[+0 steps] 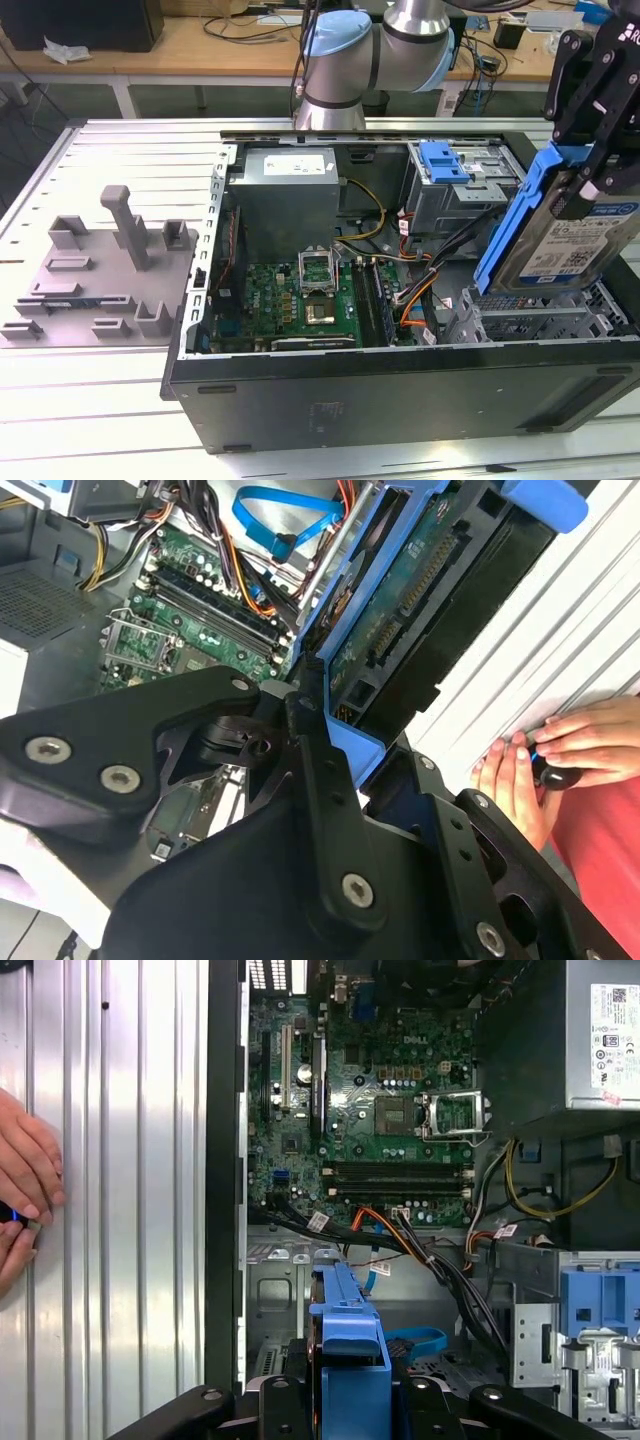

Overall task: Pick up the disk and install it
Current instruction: 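Insert the disk into the insertion slot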

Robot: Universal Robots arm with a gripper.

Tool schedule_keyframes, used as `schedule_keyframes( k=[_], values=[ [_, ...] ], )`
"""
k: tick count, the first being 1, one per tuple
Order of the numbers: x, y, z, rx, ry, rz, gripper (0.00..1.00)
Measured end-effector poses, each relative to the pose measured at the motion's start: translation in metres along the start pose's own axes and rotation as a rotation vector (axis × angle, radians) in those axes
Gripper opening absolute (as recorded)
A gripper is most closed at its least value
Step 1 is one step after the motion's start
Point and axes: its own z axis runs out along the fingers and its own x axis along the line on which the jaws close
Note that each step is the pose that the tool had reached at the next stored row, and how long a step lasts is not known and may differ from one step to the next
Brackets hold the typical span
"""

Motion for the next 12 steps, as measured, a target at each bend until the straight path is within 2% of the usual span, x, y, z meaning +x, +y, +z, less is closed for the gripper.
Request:
schedule_keyframes(
  k=[12],
  values=[
    [0.0003,-0.0011,0.0050,0.0000,0.0000,0.000,0.37]
  ],
)
